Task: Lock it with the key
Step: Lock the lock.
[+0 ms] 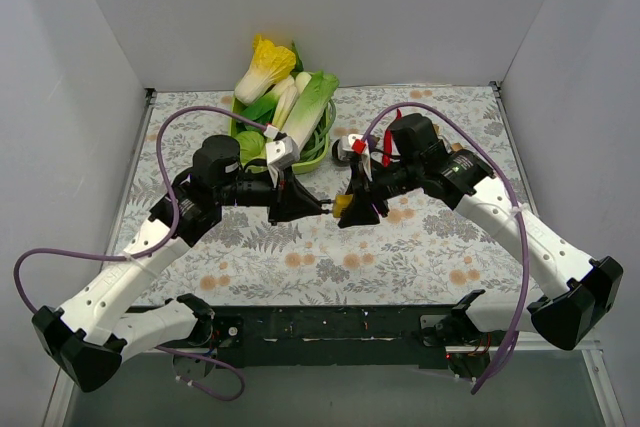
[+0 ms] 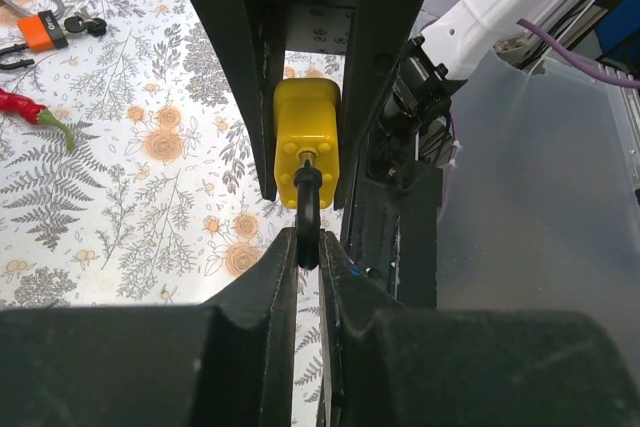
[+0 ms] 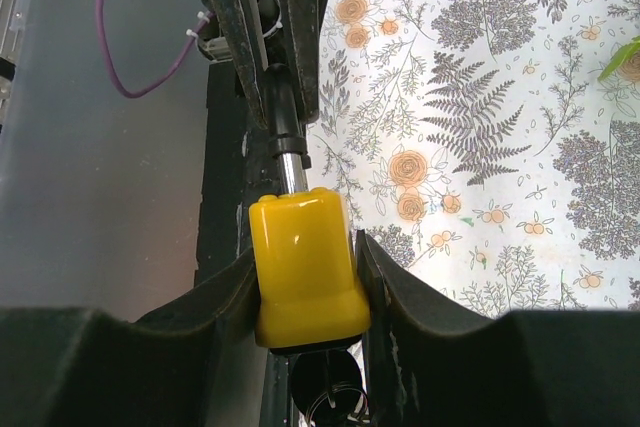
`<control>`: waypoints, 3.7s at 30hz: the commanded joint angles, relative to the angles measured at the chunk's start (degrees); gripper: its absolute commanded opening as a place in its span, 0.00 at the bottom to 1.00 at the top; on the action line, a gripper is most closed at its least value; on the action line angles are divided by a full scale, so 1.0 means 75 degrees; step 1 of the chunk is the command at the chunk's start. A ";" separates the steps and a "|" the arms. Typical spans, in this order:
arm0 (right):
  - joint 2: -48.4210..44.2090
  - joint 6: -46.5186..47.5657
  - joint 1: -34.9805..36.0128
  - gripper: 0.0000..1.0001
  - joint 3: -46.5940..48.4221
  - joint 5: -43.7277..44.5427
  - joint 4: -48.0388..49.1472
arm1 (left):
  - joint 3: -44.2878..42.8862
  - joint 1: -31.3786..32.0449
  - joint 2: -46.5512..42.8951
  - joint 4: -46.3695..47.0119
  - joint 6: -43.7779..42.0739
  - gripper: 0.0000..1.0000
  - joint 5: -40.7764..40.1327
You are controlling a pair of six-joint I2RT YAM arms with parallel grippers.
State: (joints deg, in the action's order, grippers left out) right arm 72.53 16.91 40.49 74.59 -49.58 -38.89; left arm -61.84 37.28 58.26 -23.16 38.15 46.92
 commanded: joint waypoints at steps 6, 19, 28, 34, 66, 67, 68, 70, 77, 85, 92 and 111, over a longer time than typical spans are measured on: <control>0.0008 0.0254 0.0238 0.01 0.0578 -0.0842 0.0674 | 0.0265 0.0291 0.0200 0.1129 0.0925 0.00 0.0213; 0.0372 -0.0484 0.0952 0.01 0.0602 -0.0994 0.2232 | 0.1367 0.0936 0.0810 0.3331 0.2108 0.00 0.0096; 0.0325 0.0030 0.0848 0.01 0.0602 -0.0912 0.1427 | 0.1367 0.0808 0.0646 0.3265 0.2296 0.00 0.0072; 0.0091 0.0242 0.0602 0.01 0.0462 -0.0819 0.0897 | 0.1238 0.0748 0.0459 0.2398 0.1409 0.03 0.0143; 0.0067 0.0348 0.0437 0.43 0.0203 -0.0409 0.0277 | 0.0523 0.0093 -0.0256 0.0967 0.0784 0.00 0.0248; 0.0079 0.0243 0.0368 0.69 0.0238 -0.0316 0.0253 | 0.0512 0.0023 -0.0256 0.0932 0.0807 0.00 0.0353; 0.0102 0.0184 0.0309 0.80 0.0320 -0.0245 0.0218 | 0.0523 -0.0048 -0.0268 0.0920 0.0854 0.00 0.0540; 0.0114 0.0230 0.0041 0.89 0.0472 -0.0209 -0.0075 | 0.0535 -0.0305 -0.0303 0.0873 0.0936 0.00 0.0646; 0.0208 0.1050 -0.1015 0.85 0.1024 -0.0724 -0.1505 | 0.0441 -0.1149 -0.0163 0.0674 0.1042 0.00 0.1572; -0.0213 0.0244 -0.1145 0.82 -0.0275 -0.1123 0.0062 | 0.0629 -0.1279 -0.0057 0.1633 0.2025 0.00 0.1819; -0.0202 -0.1011 -0.1145 0.74 -0.0875 -0.1802 0.1645 | 0.0711 -0.1290 0.0013 0.2396 0.2834 0.00 0.1924; -0.0120 -0.1879 -0.0770 0.01 -0.0933 -0.1967 0.2456 | 0.0840 -0.1302 0.0013 0.2819 0.3175 0.00 0.1667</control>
State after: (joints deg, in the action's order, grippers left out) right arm 71.72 4.05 34.48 67.53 -63.05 -23.16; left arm -55.44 27.64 59.57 -4.21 61.54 59.48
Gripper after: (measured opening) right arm 0.124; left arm 0.107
